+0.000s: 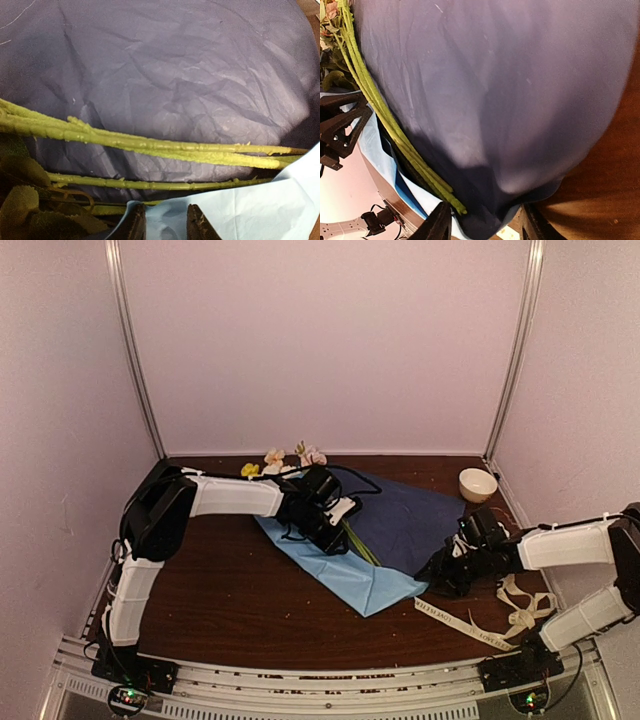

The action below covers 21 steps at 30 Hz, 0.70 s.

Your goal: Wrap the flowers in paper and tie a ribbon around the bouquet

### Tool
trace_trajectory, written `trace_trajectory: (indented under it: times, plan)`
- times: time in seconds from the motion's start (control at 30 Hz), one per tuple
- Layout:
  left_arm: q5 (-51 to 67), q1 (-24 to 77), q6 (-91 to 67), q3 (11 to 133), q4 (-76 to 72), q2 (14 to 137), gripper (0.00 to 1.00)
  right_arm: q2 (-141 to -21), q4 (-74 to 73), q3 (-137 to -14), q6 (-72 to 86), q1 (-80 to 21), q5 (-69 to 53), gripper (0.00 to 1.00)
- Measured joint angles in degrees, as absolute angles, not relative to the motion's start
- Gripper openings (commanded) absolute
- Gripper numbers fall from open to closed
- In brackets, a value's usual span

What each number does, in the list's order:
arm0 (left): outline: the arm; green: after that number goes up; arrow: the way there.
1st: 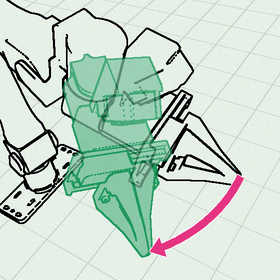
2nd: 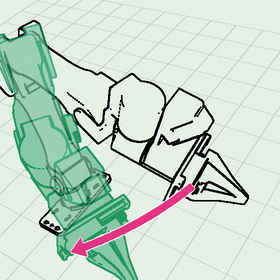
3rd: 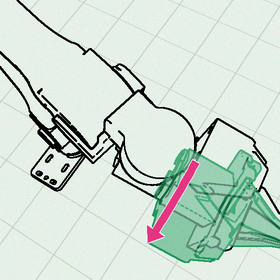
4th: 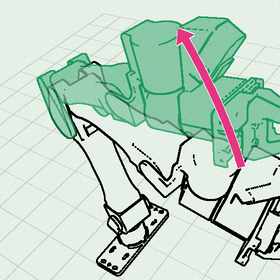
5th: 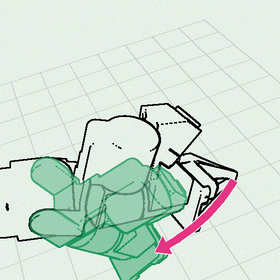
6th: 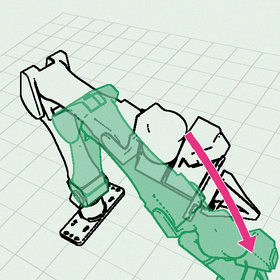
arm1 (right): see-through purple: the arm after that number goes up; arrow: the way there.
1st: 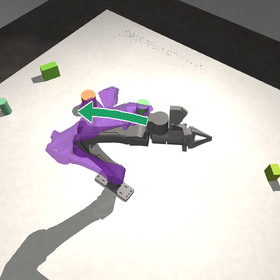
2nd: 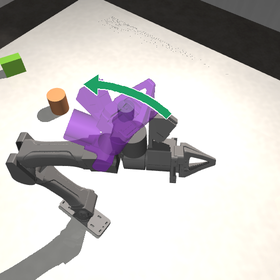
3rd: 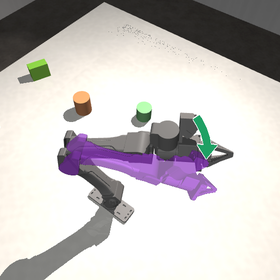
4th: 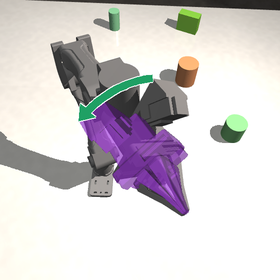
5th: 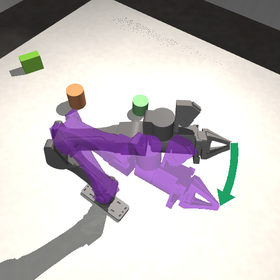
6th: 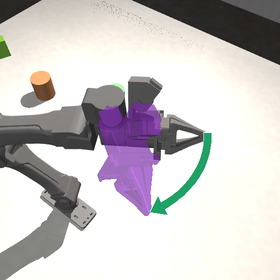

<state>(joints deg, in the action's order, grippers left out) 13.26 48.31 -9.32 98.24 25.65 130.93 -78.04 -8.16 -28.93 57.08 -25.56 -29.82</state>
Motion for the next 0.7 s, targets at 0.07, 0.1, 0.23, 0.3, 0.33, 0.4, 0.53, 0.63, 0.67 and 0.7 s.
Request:
trace_trajectory:
  times: [0.07,0.1,0.23,0.3,0.33,0.4,0.53,0.63,0.67,0.7]
  plan:
    - [13.26,48.31,-9.30,98.24,25.63,130.93,0.32,-76.23,-7.57,-27.20,57.41,-25.58,-29.67,0.44]
    - [13.23,48.31,-9.28,98.24,25.63,130.93,0.32,-75.40,-7.53,-26.50,57.43,-25.58,-29.56,0.44]
    - [13.19,48.31,-8.99,98.24,25.65,130.93,0.32,-74.11,-7.97,-25.76,56.69,-25.67,-28.56,0.40]
    - [13.10,48.31,-8.84,98.24,25.67,130.93,0.32,-74.11,-8.03,-25.76,55.96,-25.71,-28.38,0.36]
    - [13.06,48.31,-8.82,98.24,25.67,130.93,0.32,-74.15,-8.01,-25.76,55.59,-25.74,-28.27,0.34]
    - [13.04,48.31,-8.80,98.24,25.67,130.93,0.32,-74.54,-8.03,-25.76,54.54,-25.74,-28.12,0.26]
    - [12.95,48.31,-8.58,98.24,25.69,130.93,0.32,-76.23,-7.92,-26.22,52.47,-25.76,-27.92,0.06]
    - [12.86,48.31,-8.43,98.24,25.71,130.93,0.32,-76.55,-9.21,-26.98,50.28,-26.46,-26.33,0.00]
    - [12.86,48.31,-8.43,98.24,25.71,130.93,0.32,-76.58,-10.20,-27.77,49.19,-27.07,-25.32,0.00]
    - [12.86,48.31,-8.43,98.24,25.69,130.93,0.32,-76.64,-11.31,-28.62,48.18,-27.64,-24.56,0.00]
